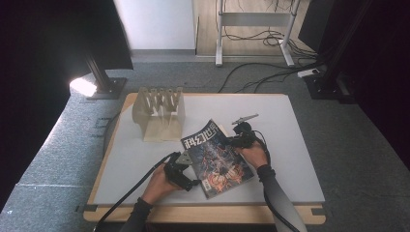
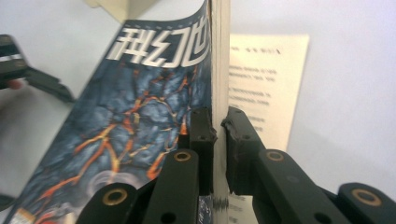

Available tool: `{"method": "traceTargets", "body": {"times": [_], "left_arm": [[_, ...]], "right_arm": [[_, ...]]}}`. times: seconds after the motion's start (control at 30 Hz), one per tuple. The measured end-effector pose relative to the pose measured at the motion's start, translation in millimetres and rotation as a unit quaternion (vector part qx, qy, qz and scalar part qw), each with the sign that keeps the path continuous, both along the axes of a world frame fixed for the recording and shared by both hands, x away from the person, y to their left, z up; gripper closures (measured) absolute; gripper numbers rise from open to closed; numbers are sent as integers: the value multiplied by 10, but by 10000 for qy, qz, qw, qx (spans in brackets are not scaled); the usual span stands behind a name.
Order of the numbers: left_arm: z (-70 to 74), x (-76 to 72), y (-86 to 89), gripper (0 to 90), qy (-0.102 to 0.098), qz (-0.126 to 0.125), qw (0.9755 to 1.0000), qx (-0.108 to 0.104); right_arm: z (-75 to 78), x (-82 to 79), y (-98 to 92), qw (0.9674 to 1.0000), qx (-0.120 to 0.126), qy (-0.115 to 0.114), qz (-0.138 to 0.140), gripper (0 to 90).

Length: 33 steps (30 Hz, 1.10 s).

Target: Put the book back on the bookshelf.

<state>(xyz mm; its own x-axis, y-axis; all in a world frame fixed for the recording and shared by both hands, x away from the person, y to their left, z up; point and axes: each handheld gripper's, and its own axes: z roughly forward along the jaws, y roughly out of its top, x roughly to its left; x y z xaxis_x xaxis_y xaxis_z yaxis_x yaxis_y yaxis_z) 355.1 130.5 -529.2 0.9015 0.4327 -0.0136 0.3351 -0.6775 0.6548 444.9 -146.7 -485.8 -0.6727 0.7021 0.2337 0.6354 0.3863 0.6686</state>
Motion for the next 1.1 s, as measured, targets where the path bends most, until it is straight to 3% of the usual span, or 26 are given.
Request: {"method": "traceTargets", "body": {"times": [0.17,0.27,0.4,0.53,0.63,0.83,1.1], "left_arm": [[5,-20,8,0,39,130,9999,-3],[29,-38,27,1,62,259,9996,115],[53,-3,81,2,156,406,9989,144],[70,23,102,3,249,416,9988,-53],[104,72,123,14,379,437,9978,-313],[171,169,156,60,417,556,9965,-459],[188,281,72,99,675,487,9949,-575]], "right_arm": [[196,-120,56,9994,-27,-262,214,820],[291,-196,73,9987,-31,-409,297,821],[357,-263,74,9980,31,-537,346,822],[436,-324,75,9971,71,-640,402,822],[508,-361,71,9965,98,-722,419,822],[673,-470,55,9947,153,-899,477,822],[808,-583,34,9926,238,-1062,545,822]]}}
